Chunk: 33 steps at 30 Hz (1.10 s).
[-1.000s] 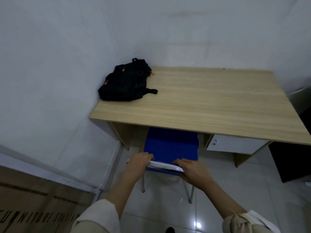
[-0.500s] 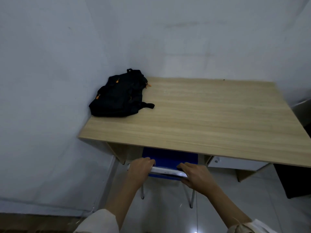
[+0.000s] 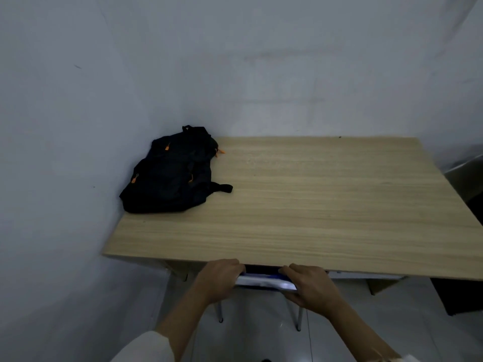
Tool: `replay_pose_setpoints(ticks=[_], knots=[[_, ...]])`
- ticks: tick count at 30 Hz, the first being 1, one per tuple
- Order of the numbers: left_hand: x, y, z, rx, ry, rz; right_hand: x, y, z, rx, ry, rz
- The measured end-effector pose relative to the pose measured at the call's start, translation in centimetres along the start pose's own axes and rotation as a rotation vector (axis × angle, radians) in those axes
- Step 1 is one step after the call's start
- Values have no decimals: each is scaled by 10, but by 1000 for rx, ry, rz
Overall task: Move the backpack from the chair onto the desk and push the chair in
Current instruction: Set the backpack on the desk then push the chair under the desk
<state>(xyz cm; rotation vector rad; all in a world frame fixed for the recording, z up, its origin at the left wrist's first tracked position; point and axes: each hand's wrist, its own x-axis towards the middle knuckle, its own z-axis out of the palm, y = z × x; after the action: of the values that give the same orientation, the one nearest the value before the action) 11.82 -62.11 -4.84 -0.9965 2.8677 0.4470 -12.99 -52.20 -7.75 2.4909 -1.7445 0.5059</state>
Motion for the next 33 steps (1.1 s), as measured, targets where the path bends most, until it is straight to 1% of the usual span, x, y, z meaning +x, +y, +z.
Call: replay_pose_setpoints(ticks=[4,6,9,11,12,14,16,18,20,22,24,27,33], knots=[[2,-2,1,0,14,30,1,-2,-5,15,-9,24],[0,1,-3,-2,7,0,-1,-3,-8,60,-41,68],[-2,7,-7,-103,47,-52,1,-11,-17,132,-128,163],[-3,10,-8,-146,83,-89,3,-18,-24,212,-181,290],[-4,10,-8,-152,113,-110,5,-23,-25,250,-171,368],[-3,12,-9,-151,157,-131,11,-33,-24,243,-108,549],[-3,12,-8,-145,206,-129,16,-44,-16,147,-12,740],[-4,10,-4,-135,272,-112,21,-51,-9,97,38,926],[-3,7,0,-125,357,-75,26,-54,-8,118,102,1045],[0,3,3,-120,437,-38,29,-53,-6,136,223,1034],[1,3,3,-104,477,-6,28,-52,-7,143,311,947],[5,1,5,-70,452,20,26,-48,-8,154,291,864],[3,6,4,-44,408,-8,24,-49,-11,184,275,863]])
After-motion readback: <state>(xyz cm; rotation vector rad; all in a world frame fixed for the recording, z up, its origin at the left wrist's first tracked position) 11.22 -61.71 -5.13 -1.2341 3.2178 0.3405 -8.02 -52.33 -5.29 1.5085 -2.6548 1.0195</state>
